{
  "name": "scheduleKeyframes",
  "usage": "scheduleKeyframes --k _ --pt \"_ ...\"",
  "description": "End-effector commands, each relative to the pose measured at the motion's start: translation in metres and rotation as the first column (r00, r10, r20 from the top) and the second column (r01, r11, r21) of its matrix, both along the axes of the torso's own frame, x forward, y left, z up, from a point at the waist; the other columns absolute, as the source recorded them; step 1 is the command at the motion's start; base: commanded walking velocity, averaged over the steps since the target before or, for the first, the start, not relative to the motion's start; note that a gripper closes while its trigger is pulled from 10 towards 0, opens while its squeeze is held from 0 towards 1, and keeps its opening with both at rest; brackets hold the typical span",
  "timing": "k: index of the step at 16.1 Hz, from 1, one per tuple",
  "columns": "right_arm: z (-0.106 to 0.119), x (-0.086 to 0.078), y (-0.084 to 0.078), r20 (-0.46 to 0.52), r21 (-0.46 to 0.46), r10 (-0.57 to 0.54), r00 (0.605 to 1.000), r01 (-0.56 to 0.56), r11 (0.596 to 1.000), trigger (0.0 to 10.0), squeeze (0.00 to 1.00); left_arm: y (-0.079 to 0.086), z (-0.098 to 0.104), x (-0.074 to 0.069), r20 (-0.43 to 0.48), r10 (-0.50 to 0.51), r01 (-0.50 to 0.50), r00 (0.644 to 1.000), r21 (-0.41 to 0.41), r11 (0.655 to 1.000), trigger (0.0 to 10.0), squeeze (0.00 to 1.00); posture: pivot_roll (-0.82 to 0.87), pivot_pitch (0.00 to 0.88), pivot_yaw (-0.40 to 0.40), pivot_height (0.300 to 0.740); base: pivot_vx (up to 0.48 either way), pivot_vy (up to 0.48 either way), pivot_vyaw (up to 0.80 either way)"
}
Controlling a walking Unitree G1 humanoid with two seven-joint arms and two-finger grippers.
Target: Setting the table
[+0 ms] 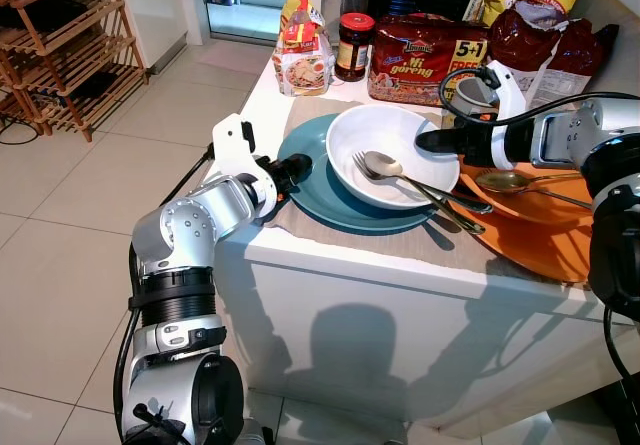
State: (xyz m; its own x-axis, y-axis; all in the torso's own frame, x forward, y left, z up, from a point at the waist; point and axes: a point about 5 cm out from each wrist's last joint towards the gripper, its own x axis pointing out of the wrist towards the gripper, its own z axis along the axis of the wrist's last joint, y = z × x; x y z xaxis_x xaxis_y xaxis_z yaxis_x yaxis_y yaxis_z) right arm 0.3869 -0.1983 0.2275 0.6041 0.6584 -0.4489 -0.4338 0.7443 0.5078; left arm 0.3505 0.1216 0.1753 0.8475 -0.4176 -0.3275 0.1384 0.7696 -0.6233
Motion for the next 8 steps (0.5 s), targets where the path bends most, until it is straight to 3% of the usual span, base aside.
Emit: scheduleKeyframes --k 1,5,8 --pt "0.0233 0.0038 -0.0004 0.071 0.044 -0.019 0.997 0.015 0.999 0.0 0.0 0.0002 -0.0028 0.0017 -0.023 0.016 -0.015 1.0 0.011 1.0 0.0 0.15 -0.02 0.0 -0.029 0.74 0.0 0.0 0.0" --pt "0.0266 0.0038 0.0089 0.047 0.102 -0.016 0.999 0.011 0.995 0.0 0.0 0.0012 -0.0064 0.0008 -0.036 0.03 -0.029 0.999 0.004 1.0 0.0 0.15 -0.03 0.0 -0.022 0.74 0.0 0.0 0.0" --pt "0.0299 0.0049 0.006 0.055 0.12 -0.055 0.997 0.048 0.992 0.0 0.0 0.0049 -0.0045 0.0027 -0.03 0.046 -0.046 0.999 0.004 0.999 0.0 0.15 -0.02 0.0 -0.02 0.74 0.0 0.0 0.0"
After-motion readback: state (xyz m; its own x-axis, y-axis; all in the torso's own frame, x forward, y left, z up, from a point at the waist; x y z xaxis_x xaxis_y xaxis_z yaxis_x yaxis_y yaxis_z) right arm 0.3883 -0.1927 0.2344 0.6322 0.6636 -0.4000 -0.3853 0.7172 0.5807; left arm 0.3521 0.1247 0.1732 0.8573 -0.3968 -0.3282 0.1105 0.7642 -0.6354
